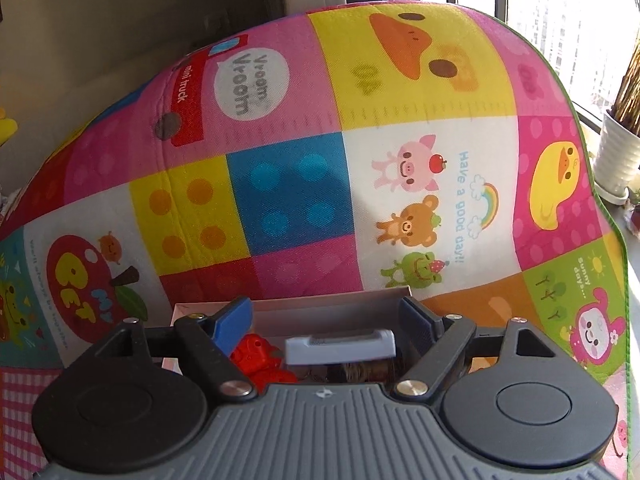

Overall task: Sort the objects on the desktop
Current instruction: 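Lower the battery holder into the pink box and open the right gripper, then move the left gripper to the black plush toy while the right withdraws from the box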

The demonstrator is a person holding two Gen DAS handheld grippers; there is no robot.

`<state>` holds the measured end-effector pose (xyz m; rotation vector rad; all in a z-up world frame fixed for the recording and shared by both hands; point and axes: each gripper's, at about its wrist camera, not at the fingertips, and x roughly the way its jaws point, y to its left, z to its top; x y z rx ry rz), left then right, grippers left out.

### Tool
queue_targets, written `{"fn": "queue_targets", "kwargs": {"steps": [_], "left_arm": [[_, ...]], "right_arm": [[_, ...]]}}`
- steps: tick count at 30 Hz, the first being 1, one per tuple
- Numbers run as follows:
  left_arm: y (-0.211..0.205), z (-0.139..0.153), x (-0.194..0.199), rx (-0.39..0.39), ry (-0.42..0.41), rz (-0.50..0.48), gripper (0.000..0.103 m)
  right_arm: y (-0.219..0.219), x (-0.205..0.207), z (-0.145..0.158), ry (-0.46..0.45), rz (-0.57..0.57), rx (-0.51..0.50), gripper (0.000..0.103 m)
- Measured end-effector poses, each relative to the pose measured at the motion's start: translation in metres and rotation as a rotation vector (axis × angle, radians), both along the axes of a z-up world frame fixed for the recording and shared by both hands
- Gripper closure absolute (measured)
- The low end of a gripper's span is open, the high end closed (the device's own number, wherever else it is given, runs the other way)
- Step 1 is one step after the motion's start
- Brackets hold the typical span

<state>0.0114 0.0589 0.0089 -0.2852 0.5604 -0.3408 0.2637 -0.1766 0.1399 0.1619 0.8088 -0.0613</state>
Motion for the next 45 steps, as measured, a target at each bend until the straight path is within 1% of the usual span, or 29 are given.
{"fn": "queue_targets", "kwargs": {"steps": [7, 12, 15, 17, 19, 21, 24, 27, 29, 31, 33, 34, 37, 41, 45], "left_arm": [[0.002, -0.001, 0.001, -0.011, 0.009, 0.004, 0.0], [0.001, -0.001, 0.002, -0.005, 0.013, 0.013, 0.0], [0.001, -0.001, 0.001, 0.007, 0.012, 0.022, 0.0], [-0.001, -0.001, 0.001, 0.02, 0.007, 0.026, 0.0], [-0.003, 0.0, 0.0, 0.034, 0.001, 0.028, 0.0], [-0.005, 0.001, -0.002, 0.051, -0.011, 0.039, 0.0], [-0.005, 0.005, -0.009, 0.075, -0.036, 0.079, 0.0], [0.0, 0.008, -0.016, 0.152, -0.026, 0.16, 0.0], [0.007, 0.009, -0.021, 0.186, -0.019, 0.218, 0.0], [0.016, 0.01, -0.027, 0.204, -0.018, 0.258, 0.0], [0.024, 0.01, -0.03, 0.215, -0.014, 0.282, 0.0], [0.029, 0.009, -0.032, 0.208, -0.006, 0.293, 0.0], [0.042, 0.006, -0.031, 0.146, 0.026, 0.32, 0.0], [0.048, 0.001, -0.027, 0.107, 0.073, 0.34, 0.0], [0.049, 0.0, -0.029, 0.091, 0.067, 0.341, 0.0]], "right_arm": [[-0.003, -0.021, 0.003, -0.004, 0.036, -0.007, 0.018], [-0.016, -0.043, 0.005, -0.011, 0.048, 0.031, 0.018], [-0.021, -0.071, 0.005, -0.039, 0.083, 0.035, 0.018], [-0.024, -0.103, 0.001, -0.071, 0.135, 0.044, 0.017], [-0.024, -0.134, -0.006, -0.096, 0.182, 0.041, 0.017], [-0.022, -0.159, -0.017, -0.098, 0.223, 0.028, 0.017], [-0.014, -0.189, -0.036, -0.09, 0.29, 0.009, 0.017], [0.005, -0.208, -0.053, -0.088, 0.357, -0.053, 0.017], [0.02, -0.219, -0.06, -0.114, 0.413, -0.111, 0.017], [0.033, -0.224, -0.061, -0.13, 0.472, -0.126, 0.017], [0.044, -0.224, -0.06, -0.128, 0.512, -0.106, 0.017], [0.049, -0.223, -0.061, -0.125, 0.526, -0.093, 0.017], [0.062, -0.218, -0.064, -0.103, 0.549, -0.061, 0.017], [0.078, -0.215, -0.07, -0.09, 0.569, -0.068, 0.017], [0.088, -0.212, -0.073, -0.082, 0.584, -0.076, 0.017]]}}
